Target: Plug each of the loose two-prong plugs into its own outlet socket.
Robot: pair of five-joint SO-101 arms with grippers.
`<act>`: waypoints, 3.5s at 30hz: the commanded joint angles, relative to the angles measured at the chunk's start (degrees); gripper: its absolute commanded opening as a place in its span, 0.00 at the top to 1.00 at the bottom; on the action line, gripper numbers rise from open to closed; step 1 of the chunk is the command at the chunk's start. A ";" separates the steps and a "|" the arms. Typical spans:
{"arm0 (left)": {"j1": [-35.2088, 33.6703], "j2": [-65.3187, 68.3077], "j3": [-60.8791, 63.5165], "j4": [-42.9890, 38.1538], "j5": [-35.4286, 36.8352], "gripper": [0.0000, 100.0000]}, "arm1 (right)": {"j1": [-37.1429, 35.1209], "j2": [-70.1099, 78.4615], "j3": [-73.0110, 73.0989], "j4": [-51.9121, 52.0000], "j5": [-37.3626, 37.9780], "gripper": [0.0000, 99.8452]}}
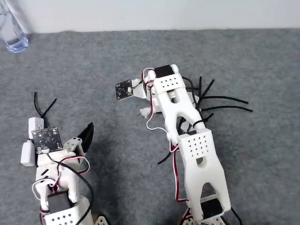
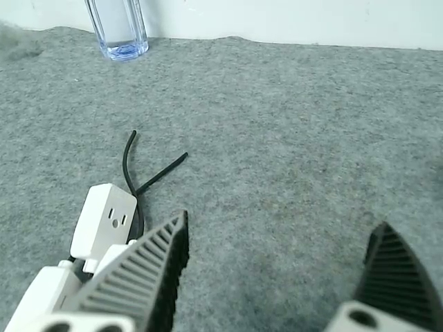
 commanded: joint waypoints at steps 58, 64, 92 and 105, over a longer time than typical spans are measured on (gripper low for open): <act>0.62 -0.79 -0.40 -0.35 -0.35 0.62 | 66.77 -39.87 16.18 13.14 19.43 0.99; 0.62 -0.79 -0.40 -0.09 -0.35 0.62 | 67.65 -39.87 30.77 1.89 19.08 0.99; 0.79 -0.70 -0.40 0.00 -0.35 0.62 | 59.30 -29.49 37.27 -11.30 5.19 0.98; 2.20 -0.70 -0.40 0.00 -0.35 0.62 | 58.33 -41.98 37.36 4.00 8.35 0.62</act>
